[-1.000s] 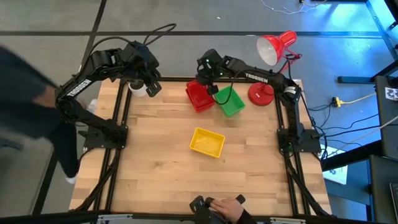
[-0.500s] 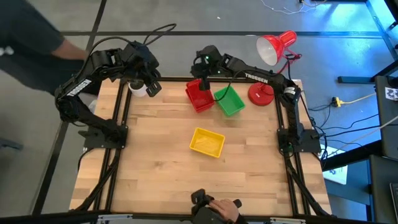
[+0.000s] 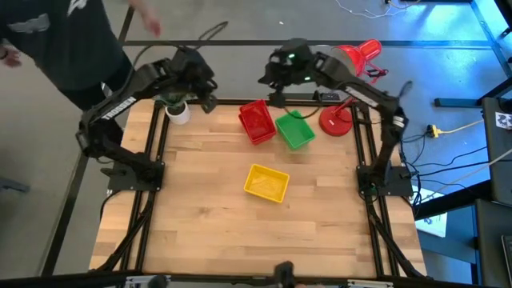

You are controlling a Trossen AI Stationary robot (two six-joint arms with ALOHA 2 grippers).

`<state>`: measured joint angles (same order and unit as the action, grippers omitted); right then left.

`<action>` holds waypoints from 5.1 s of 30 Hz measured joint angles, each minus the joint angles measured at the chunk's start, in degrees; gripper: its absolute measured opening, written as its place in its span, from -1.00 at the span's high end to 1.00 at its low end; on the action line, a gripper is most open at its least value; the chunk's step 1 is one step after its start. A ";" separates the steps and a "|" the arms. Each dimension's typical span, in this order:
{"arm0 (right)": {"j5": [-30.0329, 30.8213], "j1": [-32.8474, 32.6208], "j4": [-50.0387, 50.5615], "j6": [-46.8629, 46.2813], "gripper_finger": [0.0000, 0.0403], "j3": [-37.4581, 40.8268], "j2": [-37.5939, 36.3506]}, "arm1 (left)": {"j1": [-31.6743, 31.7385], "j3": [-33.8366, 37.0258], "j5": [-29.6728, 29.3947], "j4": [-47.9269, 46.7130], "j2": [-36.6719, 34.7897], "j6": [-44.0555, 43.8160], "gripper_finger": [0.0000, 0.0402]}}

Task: Stack baskets by color
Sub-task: Stack the bottom red bin on the top red bin, then return to Home Position

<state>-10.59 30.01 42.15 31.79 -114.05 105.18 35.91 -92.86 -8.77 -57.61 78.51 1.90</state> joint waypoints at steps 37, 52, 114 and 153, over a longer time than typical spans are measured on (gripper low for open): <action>1.86 -2.14 3.87 -3.14 1.00 0.99 -17.70 | -3.71 14.58 -5.05 47.63 29.63 2.73 0.72; 4.07 -2.05 12.07 -2.87 1.00 0.76 -17.72 | -5.34 11.31 -1.80 34.45 20.73 4.80 0.72; -19.04 -6.27 -20.96 -28.25 1.00 73.63 -85.29 | -23.25 41.15 0.13 12.47 -67.02 -4.88 1.00; -19.42 -6.25 -58.26 -31.49 1.00 113.69 -104.89 | -23.22 70.49 7.43 34.63 -78.26 -1.62 1.00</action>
<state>-30.01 23.77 -16.11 0.29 -0.36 0.30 12.69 -22.37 -1.34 -22.98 0.25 0.27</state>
